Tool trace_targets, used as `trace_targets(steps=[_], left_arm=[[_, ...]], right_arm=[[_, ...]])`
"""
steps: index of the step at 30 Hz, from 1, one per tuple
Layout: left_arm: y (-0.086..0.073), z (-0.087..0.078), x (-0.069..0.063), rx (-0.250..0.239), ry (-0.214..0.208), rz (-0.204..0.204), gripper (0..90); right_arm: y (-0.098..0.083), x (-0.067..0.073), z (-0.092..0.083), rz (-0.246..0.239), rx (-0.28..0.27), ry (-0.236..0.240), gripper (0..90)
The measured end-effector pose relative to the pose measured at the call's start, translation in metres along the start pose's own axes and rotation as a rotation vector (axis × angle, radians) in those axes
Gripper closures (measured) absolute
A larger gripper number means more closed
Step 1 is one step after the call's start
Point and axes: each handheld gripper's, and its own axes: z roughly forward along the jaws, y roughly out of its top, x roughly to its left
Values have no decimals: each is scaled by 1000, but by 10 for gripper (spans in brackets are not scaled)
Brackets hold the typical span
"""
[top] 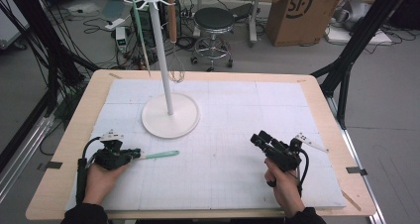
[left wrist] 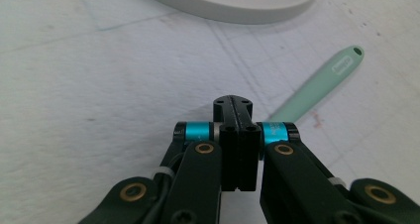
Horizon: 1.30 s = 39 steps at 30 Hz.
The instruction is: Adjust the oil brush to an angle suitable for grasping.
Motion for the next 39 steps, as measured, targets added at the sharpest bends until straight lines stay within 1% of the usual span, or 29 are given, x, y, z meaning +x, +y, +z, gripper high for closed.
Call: trace_targets(steps=[2, 4, 6, 8, 9, 11, 12, 13, 15, 17, 19, 22, 24, 26, 27, 28, 29, 31, 33, 35, 37, 39], left_arm=[[0, 3, -8, 4, -8, 9, 900], [-1, 5, -12, -8, -7, 10, 900], [-1, 8, -17, -12, -18, 9, 900], [0, 10, -23, -4, -29, 25, 900], [1, 10, -25, -8, -31, 33, 900], [4, 6, -27, -43, -33, 31, 900], [5, 3, -26, -53, -36, 33, 900], [6, 0, -25, -53, -32, 38, 900], [5, -9, -19, -67, -10, 32, 900], [2, -18, -10, -81, 7, 14, 900], [-4, -26, 2, -78, 26, -4, 900], [-14, -37, 20, -73, 70, -27, 900], [-19, -40, 31, -74, 87, -39, 900], [-23, -39, 39, -59, 102, -36, 900], [-25, -37, 41, -58, 105, -34, 900], [-26, -37, 43, -69, 97, -32, 900], [-27, -37, 43, -78, 94, -40, 900], [-28, -36, 42, -85, 93, -37, 900], [-27, -34, 39, -79, 75, -24, 900], [-27, -31, 33, -72, 49, -12, 900], [-26, -30, 26, -62, 39, 8, 900], [-26, -29, 18, -47, 36, 17, 900]], right_arm=[[0, 0, 0, 1, 0, 2, 324], [0, 0, 0, 3, -5, -1, 324], [1, 0, -1, 6, -5, 1, 325], [1, -1, -1, 4, -6, -1, 324], [1, -1, -1, 4, -5, -1, 325], [1, 0, -1, 6, -4, 1, 325], [1, -1, -1, 3, -7, 1, 325], [1, -1, -1, 3, -6, -2, 325], [1, -1, -1, 3, -5, -3, 324], [1, -1, -1, 4, -4, -1, 324], [0, -1, 0, 7, 2, -3, 324], [0, -1, 1, 1, 1, -1, 324], [0, -1, 0, 6, 2, -3, 325], [0, -1, 1, 4, -4, -7, 325], [0, -1, 1, 4, -5, -8, 325], [0, -1, 1, 8, -3, -4, 325], [0, -1, 1, 5, -3, -4, 326], [-1, -1, 2, 2, 1, -3, 326], [-1, -1, 3, -1, 3, -6, 326], [-1, -1, 3, 2, 3, -6, 326], [-1, -1, 3, 2, 4, -7, 326], [-1, -1, 2, -1, 4, -4, 326]])
